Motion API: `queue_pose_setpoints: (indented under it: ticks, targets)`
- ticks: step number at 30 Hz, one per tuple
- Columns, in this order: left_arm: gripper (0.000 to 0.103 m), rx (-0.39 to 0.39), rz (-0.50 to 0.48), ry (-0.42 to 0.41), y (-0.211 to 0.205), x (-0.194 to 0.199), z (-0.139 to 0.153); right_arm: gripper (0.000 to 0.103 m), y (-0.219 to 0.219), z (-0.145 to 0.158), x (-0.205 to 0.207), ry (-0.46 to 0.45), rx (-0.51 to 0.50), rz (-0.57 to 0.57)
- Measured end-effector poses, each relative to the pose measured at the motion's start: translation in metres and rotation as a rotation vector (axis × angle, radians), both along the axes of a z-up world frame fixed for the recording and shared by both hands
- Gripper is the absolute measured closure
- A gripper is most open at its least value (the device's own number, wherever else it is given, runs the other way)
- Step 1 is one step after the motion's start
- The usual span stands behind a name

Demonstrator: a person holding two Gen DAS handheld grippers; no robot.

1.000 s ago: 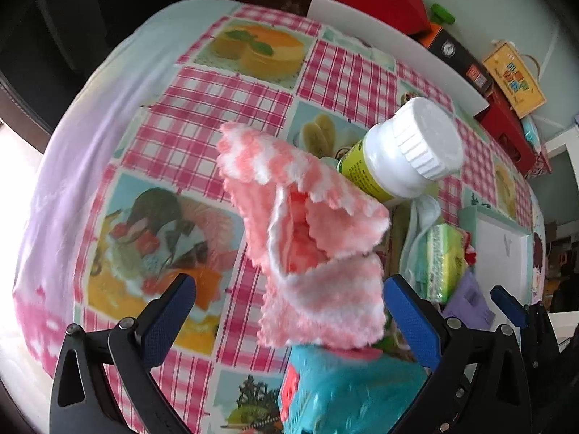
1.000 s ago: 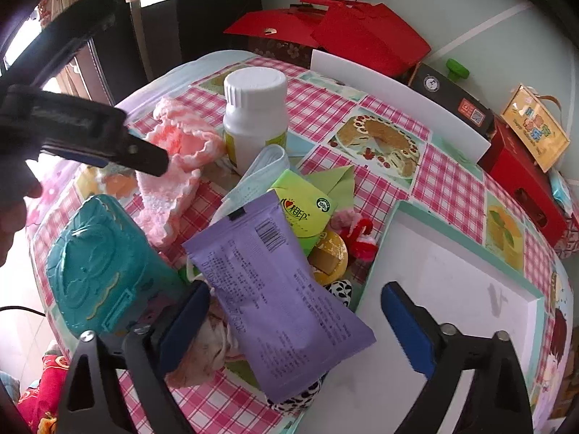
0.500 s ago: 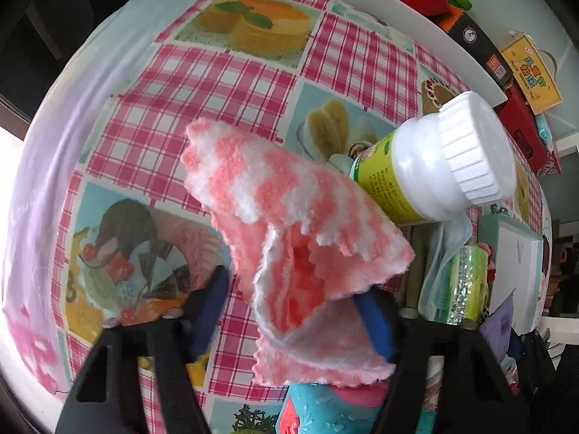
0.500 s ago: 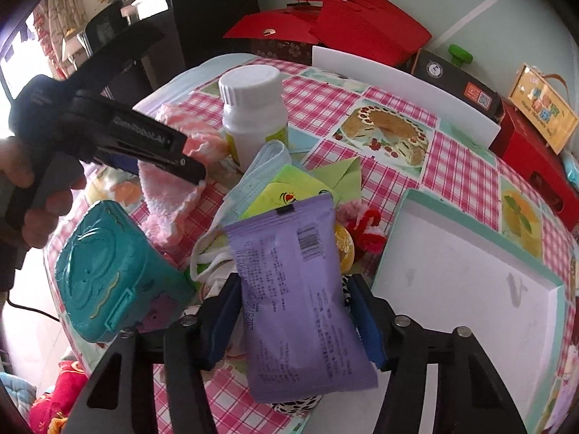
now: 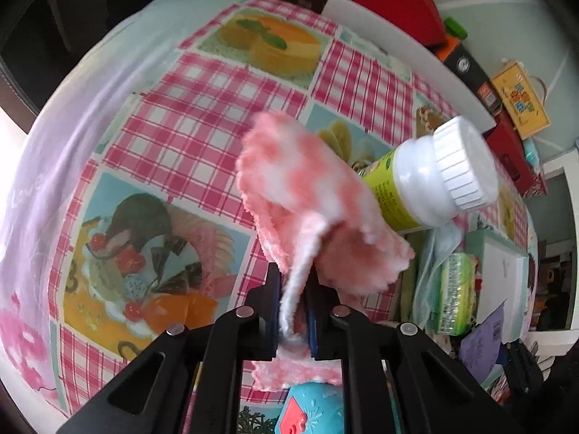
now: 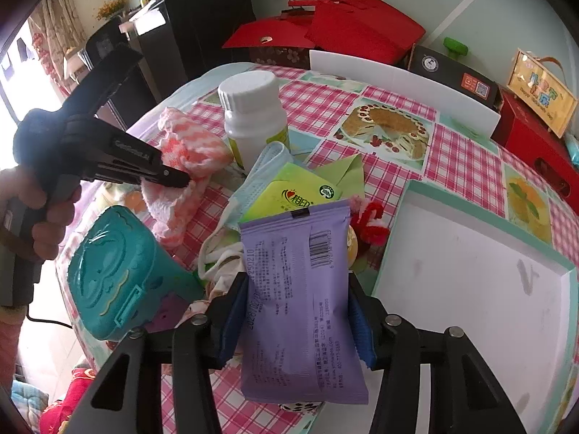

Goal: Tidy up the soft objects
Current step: 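Grasp the pink knitted cloth with the left gripper while the right gripper grasps the purple packet, then carry the cloth and packet into the white tray and open both grippers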

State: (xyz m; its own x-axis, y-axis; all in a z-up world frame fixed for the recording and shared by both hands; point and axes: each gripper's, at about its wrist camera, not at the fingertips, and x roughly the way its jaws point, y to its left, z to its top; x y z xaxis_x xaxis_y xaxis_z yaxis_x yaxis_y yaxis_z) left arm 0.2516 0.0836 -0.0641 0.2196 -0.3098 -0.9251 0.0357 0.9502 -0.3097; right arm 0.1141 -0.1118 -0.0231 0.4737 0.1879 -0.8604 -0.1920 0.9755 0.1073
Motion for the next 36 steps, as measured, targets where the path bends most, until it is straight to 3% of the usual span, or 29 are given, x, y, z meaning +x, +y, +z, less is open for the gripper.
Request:
queue_pose_setpoints:
  ticks: [12, 19, 28, 36]
  targets:
    - [0.092, -0.030, 0.087, -0.169, 0.018, -0.034, 0.067, 0.049, -0.020, 0.011, -0.006, -0.034, 0.064, -0.046]
    - [0.092, -0.032, 0.107, -0.308, 0.015, -0.051, 0.118, 0.049, -0.036, 0.036, -0.014, -0.106, 0.077, -0.082]
    - [0.092, -0.082, 0.005, -0.507, -0.029, -0.081, 0.199, 0.049, -0.076, 0.080, -0.032, -0.218, 0.080, -0.176]
    - [0.092, -0.101, -0.125, -0.529, -0.098, -0.094, 0.220, 0.049, -0.145, 0.096, -0.058, -0.253, 0.060, -0.358]
